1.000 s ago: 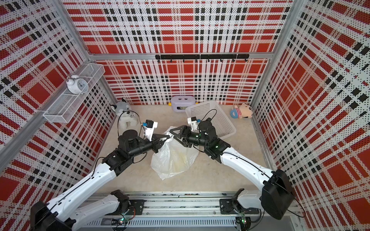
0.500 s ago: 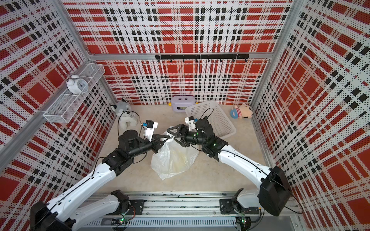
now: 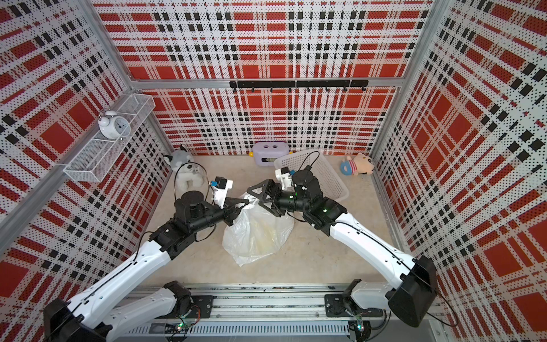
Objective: Place the banana into a plastic bag & tie a knot
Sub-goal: Cross the plastic bag at the center of the board.
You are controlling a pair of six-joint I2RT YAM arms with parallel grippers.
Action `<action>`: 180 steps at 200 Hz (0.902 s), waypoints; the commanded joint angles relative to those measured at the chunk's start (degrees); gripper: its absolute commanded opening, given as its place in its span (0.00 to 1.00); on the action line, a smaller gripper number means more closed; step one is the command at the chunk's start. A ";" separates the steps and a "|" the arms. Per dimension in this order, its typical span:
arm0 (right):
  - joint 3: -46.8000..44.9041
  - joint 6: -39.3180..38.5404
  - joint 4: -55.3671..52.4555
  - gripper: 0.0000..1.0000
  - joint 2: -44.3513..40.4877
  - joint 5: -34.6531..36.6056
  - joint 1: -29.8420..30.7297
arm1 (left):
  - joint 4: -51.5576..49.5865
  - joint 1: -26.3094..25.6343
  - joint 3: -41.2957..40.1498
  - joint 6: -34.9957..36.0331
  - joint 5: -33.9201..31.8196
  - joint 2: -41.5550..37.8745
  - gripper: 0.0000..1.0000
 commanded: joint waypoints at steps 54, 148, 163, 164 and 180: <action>1.53 1.86 5.24 0.89 3.12 -1.10 0.95 | -0.72 -0.18 1.76 1.43 -0.11 -0.36 0.00; 1.78 2.65 7.07 0.86 5.30 -1.02 0.89 | -0.02 -0.33 1.80 0.85 1.17 -0.46 0.00; 1.70 2.94 7.66 0.84 5.90 -0.95 0.89 | 0.07 -0.40 1.82 0.72 1.43 -0.48 0.00; 1.70 2.94 7.66 0.84 5.92 -1.03 0.92 | 0.07 -0.37 1.82 0.72 1.45 -0.47 0.00; 1.92 2.96 7.87 0.82 6.52 -0.94 0.90 | 0.03 -0.53 1.91 0.70 1.47 -0.48 0.00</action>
